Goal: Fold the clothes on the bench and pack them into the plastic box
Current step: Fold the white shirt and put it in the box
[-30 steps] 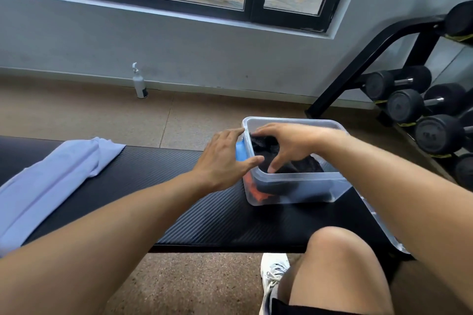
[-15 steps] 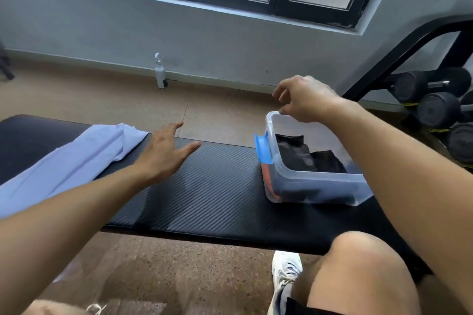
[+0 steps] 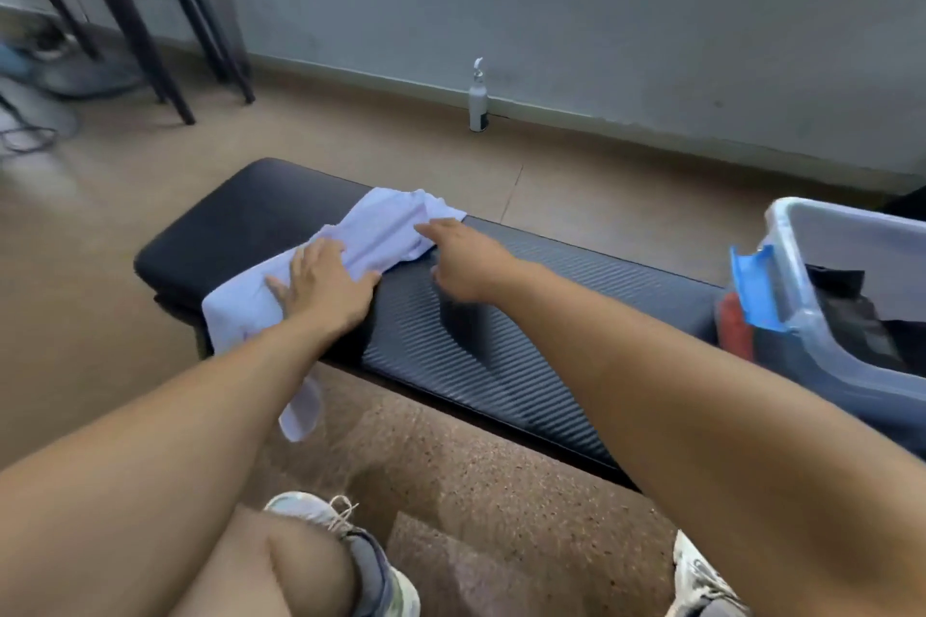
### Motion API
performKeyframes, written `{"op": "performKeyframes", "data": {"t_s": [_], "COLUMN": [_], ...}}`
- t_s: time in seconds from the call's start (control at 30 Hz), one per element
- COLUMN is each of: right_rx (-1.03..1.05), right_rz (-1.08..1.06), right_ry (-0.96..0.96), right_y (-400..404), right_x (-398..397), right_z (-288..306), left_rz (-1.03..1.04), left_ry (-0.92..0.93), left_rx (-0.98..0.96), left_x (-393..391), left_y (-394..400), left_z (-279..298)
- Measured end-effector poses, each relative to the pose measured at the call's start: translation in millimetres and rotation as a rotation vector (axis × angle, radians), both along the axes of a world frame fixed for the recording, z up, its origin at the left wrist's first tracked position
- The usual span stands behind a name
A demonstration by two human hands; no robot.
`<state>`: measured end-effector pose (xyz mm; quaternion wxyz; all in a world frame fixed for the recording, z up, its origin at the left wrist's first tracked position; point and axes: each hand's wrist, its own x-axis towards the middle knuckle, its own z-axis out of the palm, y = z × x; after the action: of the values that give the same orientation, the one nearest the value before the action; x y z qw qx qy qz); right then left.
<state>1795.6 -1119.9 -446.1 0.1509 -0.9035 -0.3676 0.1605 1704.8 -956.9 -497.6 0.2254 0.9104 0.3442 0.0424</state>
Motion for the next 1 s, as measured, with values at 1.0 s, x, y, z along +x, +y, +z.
{"op": "performKeyframes", "data": {"t_s": [1.0], "right_rx": [-0.134], "right_rz": [-0.256], "right_ry": [-0.275], "right_y": [-155], "right_x": [-58], "right_z": [24], "left_rz": [-0.64], "left_ry": [-0.219], "left_rx": [-0.151], "left_x": [59], "left_y": [-76], "left_z": [38]}}
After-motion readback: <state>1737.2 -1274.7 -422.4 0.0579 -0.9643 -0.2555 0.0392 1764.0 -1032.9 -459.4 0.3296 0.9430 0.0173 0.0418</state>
